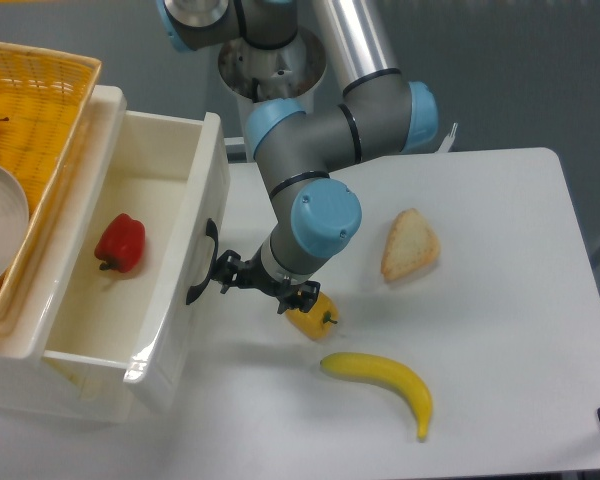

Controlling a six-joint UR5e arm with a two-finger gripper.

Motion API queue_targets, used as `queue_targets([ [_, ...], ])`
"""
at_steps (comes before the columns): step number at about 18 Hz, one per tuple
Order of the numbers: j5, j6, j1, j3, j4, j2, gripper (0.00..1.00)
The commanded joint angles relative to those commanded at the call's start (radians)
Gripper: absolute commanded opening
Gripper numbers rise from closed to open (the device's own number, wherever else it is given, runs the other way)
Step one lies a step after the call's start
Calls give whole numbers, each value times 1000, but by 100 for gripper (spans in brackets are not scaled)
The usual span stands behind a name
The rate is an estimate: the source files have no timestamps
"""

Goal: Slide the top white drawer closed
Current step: 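Push the drawer front with the gripper into the drawer unit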

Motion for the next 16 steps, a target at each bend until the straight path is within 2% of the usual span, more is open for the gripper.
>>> queue_targets([
  [16, -6, -5, -57, -2, -8, 18, 100],
])
